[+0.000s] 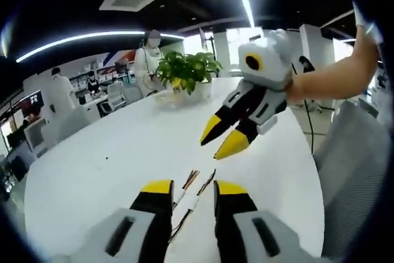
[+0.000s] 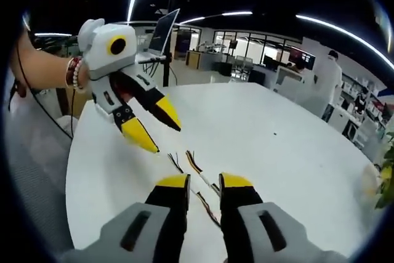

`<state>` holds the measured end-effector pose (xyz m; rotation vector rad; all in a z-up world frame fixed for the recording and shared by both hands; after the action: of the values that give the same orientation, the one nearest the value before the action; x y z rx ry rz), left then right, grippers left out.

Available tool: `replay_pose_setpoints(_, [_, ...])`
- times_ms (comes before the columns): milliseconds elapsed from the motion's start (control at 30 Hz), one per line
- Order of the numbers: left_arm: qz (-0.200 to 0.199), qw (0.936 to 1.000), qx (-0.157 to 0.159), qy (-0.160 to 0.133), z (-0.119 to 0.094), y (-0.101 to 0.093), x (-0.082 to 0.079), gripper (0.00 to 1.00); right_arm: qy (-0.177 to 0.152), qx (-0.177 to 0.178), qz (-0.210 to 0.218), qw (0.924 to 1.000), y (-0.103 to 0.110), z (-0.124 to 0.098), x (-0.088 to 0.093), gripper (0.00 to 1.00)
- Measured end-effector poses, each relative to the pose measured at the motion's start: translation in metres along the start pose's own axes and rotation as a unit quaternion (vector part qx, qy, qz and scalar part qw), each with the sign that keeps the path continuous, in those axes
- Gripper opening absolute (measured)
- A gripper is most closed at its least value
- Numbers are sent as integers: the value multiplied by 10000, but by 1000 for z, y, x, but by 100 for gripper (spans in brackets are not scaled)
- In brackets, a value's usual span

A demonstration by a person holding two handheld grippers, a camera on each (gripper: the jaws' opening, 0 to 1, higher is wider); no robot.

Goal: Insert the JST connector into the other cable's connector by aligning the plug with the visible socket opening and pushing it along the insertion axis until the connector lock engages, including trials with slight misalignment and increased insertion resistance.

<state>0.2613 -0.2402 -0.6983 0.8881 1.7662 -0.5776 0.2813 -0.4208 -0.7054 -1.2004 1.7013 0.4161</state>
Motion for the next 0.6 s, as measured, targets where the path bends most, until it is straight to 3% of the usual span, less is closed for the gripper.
replay_pose_setpoints(133, [-280,9984,-324,-372,-24,-3,-6,22,-159,187,47,9997,1,-14,-8,20])
replay_pose_setpoints(333, [-546,9944,-662,-625,-61,-9,-9,30,-446,420,281,9977,4,-33,-15,21])
replay_pose_setpoints(367, [-590,9911,-819,-868,-69,-7,-13,30,-473,449,293,9974,5,-37,-16,22])
replay_pose_setpoints(433, [-733,9872,-916,-1077,-81,-9,-18,33,-495,542,315,9968,7,-44,-16,23])
replay_pose_setpoints(600, [-494,9828,-1321,-1194,-113,-16,-25,37,-524,757,348,9951,10,-63,-14,24])
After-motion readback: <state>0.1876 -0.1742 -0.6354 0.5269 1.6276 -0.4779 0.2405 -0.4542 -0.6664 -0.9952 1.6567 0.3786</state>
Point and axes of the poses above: the point that each gripper's makers call its tool centre point, and the gripper's own axes: z roughly forward along the fingers, y roughly to its left, x roughly out of its underside, the point moved 8 cm from there along -z, roughly backward along the fingers, and after that the axes turned 7 degrees about -z, right-handed, at the moved point
